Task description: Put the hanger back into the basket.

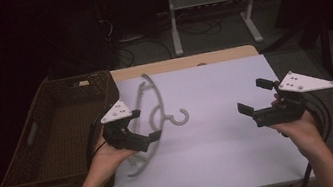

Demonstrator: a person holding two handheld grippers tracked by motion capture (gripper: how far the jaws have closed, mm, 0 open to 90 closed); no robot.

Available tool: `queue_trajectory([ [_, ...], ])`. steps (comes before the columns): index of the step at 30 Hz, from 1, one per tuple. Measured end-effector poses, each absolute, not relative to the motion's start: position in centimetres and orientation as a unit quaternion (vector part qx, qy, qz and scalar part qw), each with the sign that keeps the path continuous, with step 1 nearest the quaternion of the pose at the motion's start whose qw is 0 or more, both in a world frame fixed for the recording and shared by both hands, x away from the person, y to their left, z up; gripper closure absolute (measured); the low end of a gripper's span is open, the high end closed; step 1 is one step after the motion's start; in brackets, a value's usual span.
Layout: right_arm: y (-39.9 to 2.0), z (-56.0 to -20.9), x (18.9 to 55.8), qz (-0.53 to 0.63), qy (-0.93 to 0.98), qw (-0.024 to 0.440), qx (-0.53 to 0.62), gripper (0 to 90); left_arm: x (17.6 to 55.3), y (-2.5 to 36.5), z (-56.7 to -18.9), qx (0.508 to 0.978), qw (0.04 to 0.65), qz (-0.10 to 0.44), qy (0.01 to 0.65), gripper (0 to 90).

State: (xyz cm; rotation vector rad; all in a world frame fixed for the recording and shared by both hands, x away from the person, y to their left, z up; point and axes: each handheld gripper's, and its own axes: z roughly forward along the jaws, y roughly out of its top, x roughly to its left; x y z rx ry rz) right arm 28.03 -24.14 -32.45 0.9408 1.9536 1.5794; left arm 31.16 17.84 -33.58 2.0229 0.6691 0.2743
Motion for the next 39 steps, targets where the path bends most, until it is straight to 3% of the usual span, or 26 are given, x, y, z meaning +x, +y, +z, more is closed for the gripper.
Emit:
queue_trajectory([
  [25,-24.2,-32.5,28.0,0.570,0.711,0.226,0.344,0.0,34.5,13.8,-38.1,0.868,0.403,0.089,0.275,0.6],
  [39,-24.2,-32.5,28.1,0.570,0.711,0.227,0.344,0.0,36.7,13.8,-40.9,0.867,0.371,0.090,0.321,17.0],
])
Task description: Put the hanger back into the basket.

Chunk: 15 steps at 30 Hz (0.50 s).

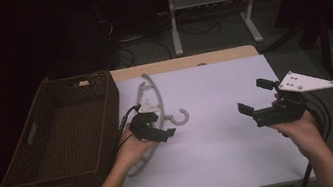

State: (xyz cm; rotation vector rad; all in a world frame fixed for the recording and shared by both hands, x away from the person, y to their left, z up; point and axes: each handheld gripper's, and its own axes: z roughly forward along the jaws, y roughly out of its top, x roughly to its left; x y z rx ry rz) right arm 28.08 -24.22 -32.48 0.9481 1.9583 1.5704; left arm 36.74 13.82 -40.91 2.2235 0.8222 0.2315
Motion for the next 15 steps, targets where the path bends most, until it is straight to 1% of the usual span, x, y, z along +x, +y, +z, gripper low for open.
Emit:
queue_trajectory([
  [2,-24.2,-32.5,28.1,0.570,0.711,0.227,0.345,0.0,37.1,13.9,-41.2,0.866,0.364,0.097,0.329,22.2],
  [3,-24.2,-32.5,28.1,0.570,0.710,0.227,0.345,0.0,37.2,13.9,-41.4,0.865,0.360,0.100,0.337,26.5],
  [4,-24.2,-32.5,28.1,0.570,0.710,0.227,0.345,0.0,37.4,13.9,-41.6,0.865,0.352,0.104,0.342,26.5],
  [6,-24.2,-32.5,28.1,0.570,0.710,0.227,0.345,0.0,37.7,14.0,-41.9,0.867,0.341,0.102,0.347,31.0],
  [8,-24.2,-32.5,28.1,0.570,0.710,0.227,0.345,0.0,37.9,14.0,-42.3,0.868,0.331,0.103,0.355,33.5],
  [10,-24.3,-32.4,28.1,0.570,0.710,0.226,0.346,0.0,37.9,14.0,-42.6,0.869,0.321,0.105,0.362,38.6],
  [15,-24.3,-32.4,28.1,0.570,0.710,0.226,0.346,0.0,38.1,14.3,-42.7,0.872,0.307,0.106,0.367,44.5],
])
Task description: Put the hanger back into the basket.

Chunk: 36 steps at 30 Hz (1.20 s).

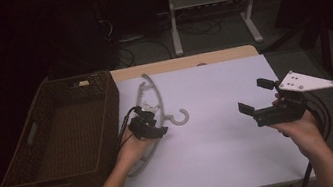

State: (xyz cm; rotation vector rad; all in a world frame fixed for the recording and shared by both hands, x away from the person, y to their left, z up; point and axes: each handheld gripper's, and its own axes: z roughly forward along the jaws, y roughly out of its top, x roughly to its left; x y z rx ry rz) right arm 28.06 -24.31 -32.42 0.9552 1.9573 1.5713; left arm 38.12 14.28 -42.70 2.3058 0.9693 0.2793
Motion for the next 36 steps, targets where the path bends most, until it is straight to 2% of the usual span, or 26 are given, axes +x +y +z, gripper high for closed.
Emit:
queue_trajectory([
  [10,-24.2,-32.4,28.1,0.569,0.711,0.228,0.345,0.0,38.9,13.3,-43.1,0.877,0.293,0.105,0.366,49.7],
  [21,-24.3,-32.4,28.1,0.570,0.710,0.228,0.346,0.0,39.6,12.6,-43.4,0.880,0.276,0.111,0.371,61.4],
  [22,-24.2,-32.4,28.1,0.569,0.711,0.227,0.345,0.0,39.7,12.7,-43.4,0.881,0.273,0.110,0.371,66.1],
  [31,-24.2,-32.4,28.1,0.569,0.711,0.227,0.345,0.0,39.9,12.9,-43.2,0.877,0.273,0.103,0.382,72.3],
  [33,-24.2,-32.4,28.1,0.569,0.711,0.226,0.345,0.0,39.8,13.0,-43.0,0.876,0.275,0.098,0.383,74.5],
  [34,-24.2,-32.4,28.1,0.569,0.711,0.227,0.345,0.0,39.8,13.0,-42.9,0.877,0.277,0.099,0.380,79.0],
  [36,-24.1,-32.4,28.1,0.569,0.711,0.226,0.345,0.0,39.8,13.1,-42.8,0.877,0.280,0.096,0.379,79.1],
])
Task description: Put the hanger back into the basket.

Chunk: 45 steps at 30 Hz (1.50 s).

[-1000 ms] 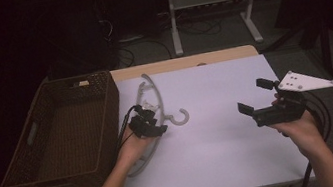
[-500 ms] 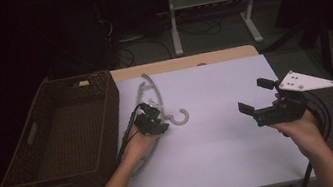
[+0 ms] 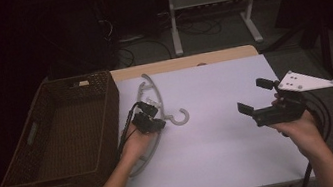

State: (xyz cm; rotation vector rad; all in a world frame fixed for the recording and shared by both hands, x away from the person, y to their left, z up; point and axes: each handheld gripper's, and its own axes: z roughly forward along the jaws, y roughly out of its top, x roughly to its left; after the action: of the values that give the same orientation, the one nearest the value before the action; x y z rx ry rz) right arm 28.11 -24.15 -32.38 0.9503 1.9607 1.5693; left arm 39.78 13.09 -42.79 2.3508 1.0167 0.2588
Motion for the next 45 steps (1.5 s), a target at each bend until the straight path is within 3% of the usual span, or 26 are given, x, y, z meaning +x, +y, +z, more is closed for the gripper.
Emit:
queue_trajectory([
  [7,-24.1,-32.4,28.1,0.569,0.711,0.225,0.345,0.0,39.5,13.5,-42.5,0.873,0.289,0.091,0.382,78.7],
  [15,-24.1,-32.4,28.1,0.568,0.712,0.225,0.346,0.0,36.9,14.5,-41.2,0.871,0.285,0.106,0.386,63.0],
  [21,-24.1,-32.4,28.1,0.568,0.712,0.225,0.347,0.0,35.4,14.6,-42.2,0.878,0.262,0.100,0.388,60.2],
  [26,-24.2,-32.4,28.2,0.569,0.711,0.227,0.347,0.0,35.1,14.8,-42.9,0.880,0.250,0.102,0.390,63.2],
  [31,-24.2,-32.4,28.2,0.568,0.711,0.227,0.347,0.0,35.2,14.8,-43.0,0.881,0.250,0.104,0.388,73.4],
  [45,-24.1,-32.5,28.3,0.566,0.713,0.224,0.348,0.0,35.5,14.8,-42.8,0.873,0.257,0.077,0.407,81.5],
])
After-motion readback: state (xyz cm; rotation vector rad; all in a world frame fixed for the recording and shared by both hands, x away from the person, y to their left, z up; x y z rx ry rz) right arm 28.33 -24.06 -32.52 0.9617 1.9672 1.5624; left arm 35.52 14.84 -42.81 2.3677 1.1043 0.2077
